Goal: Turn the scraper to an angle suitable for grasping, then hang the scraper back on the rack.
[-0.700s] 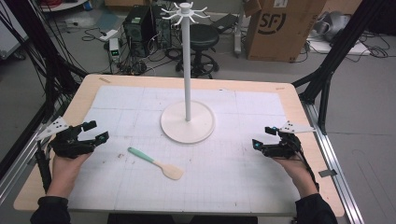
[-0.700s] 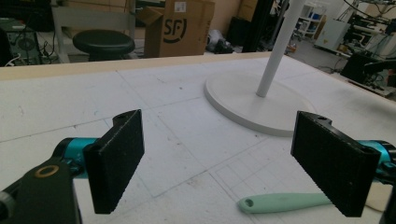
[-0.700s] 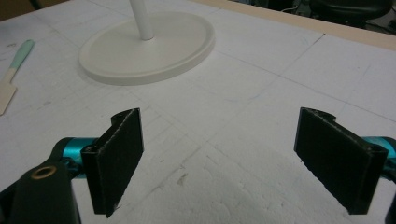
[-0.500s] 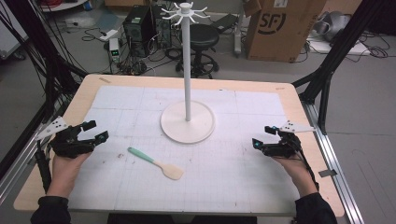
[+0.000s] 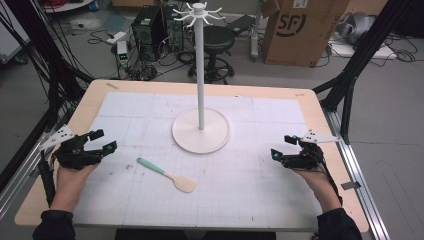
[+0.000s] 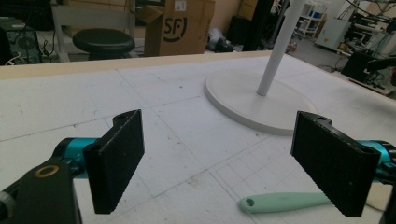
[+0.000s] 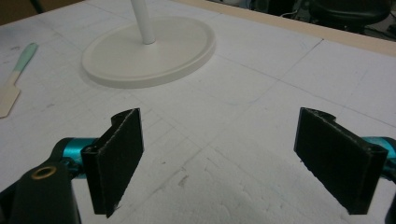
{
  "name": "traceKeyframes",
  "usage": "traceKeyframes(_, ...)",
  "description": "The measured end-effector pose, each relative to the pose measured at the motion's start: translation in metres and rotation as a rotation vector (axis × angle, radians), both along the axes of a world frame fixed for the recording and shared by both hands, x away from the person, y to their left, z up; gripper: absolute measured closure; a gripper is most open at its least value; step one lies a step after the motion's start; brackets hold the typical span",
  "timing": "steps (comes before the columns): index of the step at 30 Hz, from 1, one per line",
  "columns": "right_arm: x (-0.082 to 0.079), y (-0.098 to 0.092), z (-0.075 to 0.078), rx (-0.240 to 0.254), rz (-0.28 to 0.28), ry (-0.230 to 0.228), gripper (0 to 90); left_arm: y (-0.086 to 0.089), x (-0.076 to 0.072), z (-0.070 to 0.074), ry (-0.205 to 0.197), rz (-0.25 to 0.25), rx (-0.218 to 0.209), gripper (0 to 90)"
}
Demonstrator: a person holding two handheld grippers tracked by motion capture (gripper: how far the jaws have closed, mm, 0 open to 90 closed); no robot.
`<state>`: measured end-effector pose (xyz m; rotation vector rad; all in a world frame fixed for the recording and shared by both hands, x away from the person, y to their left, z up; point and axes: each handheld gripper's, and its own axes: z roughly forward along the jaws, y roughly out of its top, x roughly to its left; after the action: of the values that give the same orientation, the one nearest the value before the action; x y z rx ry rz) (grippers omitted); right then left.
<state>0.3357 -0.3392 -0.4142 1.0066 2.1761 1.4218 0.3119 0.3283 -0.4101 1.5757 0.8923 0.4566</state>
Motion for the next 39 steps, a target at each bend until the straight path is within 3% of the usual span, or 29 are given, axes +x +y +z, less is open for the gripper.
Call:
traceKeyframes(3,0.0,0.003,0.001,-0.012,0.012,-0.006,15.0,0.0,-0.001,0.0,0.001,0.001,0.013,17.9)
traceKeyframes(8,-0.001,0.01,0.004,-0.002,0.025,-0.01,15.2,0.001,0.001,0.0,-0.003,0.015,-0.007,17.9)
traceKeyframes(13,-0.003,0.029,0.011,0.01,0.067,-0.016,15.4,0.003,0.002,0.001,-0.008,0.03,-0.034,17.9)
traceKeyframes(19,-0.001,0.07,0.026,0.06,0.131,-0.022,17.8,0.007,0.001,0.001,-0.011,0.037,-0.035,17.9)
traceKeyframes(25,0.002,0.113,0.033,0.034,0.22,-0.039,18.3,0.005,-0.001,0.0,-0.001,0.024,-0.011,17.9)
traceKeyframes(32,0.008,0.153,0.036,0.036,0.27,-0.032,18.3,0.005,0.0,-0.002,0.002,0.019,0.002,18.0)
traceKeyframes(39,0.009,0.193,0.032,-0.007,0.318,-0.001,18.3,0.001,0.001,-0.002,0.002,0.01,0.004,18.0)
